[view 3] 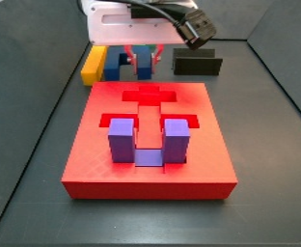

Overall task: Pick up the blue object. Move up. Place the blue object on the fixture. Regrasp the blue object. Move to above the board. Insert the blue object.
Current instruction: Place the blue object on the fixture.

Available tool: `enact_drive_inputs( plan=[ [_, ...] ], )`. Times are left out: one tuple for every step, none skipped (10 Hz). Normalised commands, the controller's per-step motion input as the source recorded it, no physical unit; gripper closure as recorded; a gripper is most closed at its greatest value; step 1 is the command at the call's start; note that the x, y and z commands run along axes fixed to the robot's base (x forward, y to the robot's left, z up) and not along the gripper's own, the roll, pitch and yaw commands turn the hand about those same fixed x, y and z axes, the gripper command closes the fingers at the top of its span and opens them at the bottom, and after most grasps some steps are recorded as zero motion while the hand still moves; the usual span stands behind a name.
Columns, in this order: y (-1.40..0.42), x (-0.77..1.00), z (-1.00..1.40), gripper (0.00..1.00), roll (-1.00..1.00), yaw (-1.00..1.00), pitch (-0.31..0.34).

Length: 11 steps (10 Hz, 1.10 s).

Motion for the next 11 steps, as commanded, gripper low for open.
enact_drive_inputs(
  plan=[
    [0.37,0.53,1.0,1.0,-0.25,-0.1,0.097],
    [0.5,0.56,1.0,1.0,-0.47,-0.11,0.0],
    [0.45,0.65,1.0,1.0,-0.52,-0.09,0.0],
    [0.39,0.73,1.0,1.0,-0.51,-0.07,0.0],
    [0.35,0.79,1.0,1.0,-0.42,-0.07,0.0],
    [0.29,0.88,1.0,1.0,-0.31,-0.09,0.003],
    [0.2,0.91,0.93,1.0,-0.4,-0.1,0.091],
    [0.19,0.88,0.82,1.0,-0.49,-0.12,0.089],
    [0.19,0.85,0.72,1.0,-0.62,-0.15,0.04],
    [0.14,0.84,0.61,1.0,-0.67,-0.17,0.057],
    [0.14,0.87,0.41,1.0,-0.64,-0.17,0.086]
  ],
)
